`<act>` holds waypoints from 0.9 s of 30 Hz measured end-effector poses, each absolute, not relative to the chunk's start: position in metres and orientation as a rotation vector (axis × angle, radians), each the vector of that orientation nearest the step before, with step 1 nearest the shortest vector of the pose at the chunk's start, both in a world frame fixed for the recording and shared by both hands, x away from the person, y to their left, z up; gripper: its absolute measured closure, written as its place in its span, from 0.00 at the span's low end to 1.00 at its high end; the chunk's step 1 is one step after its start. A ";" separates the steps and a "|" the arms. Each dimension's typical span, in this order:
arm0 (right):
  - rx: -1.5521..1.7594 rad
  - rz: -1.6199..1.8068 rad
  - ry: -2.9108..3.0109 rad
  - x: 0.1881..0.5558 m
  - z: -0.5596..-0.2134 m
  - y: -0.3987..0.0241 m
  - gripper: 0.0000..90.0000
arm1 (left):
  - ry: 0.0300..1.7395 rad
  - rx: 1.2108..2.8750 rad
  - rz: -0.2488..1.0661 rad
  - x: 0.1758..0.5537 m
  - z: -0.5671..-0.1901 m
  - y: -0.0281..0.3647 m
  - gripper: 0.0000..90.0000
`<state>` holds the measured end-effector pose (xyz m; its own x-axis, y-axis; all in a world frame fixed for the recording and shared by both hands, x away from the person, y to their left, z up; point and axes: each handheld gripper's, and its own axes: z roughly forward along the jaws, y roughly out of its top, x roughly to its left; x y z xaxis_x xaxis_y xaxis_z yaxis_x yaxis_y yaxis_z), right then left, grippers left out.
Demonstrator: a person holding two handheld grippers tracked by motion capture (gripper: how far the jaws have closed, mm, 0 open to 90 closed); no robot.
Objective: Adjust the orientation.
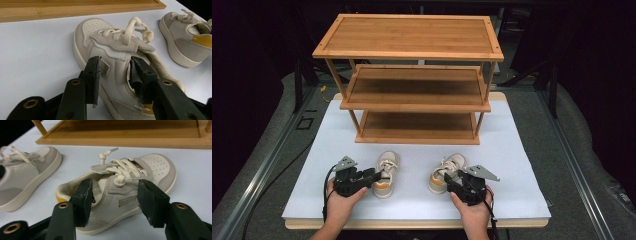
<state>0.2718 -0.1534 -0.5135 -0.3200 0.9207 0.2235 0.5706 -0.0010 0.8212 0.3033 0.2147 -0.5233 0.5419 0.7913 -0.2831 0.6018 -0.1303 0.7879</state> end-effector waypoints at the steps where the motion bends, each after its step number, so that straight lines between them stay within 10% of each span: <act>1: 1.532 1.229 1.907 0.275 -0.516 -0.151 0.51 | 1.149 1.829 0.250 0.303 -0.523 0.215 0.66; 27: 1.598 1.204 1.911 0.279 -0.522 -0.173 0.65 | 1.184 1.801 0.229 0.308 -0.525 0.210 0.66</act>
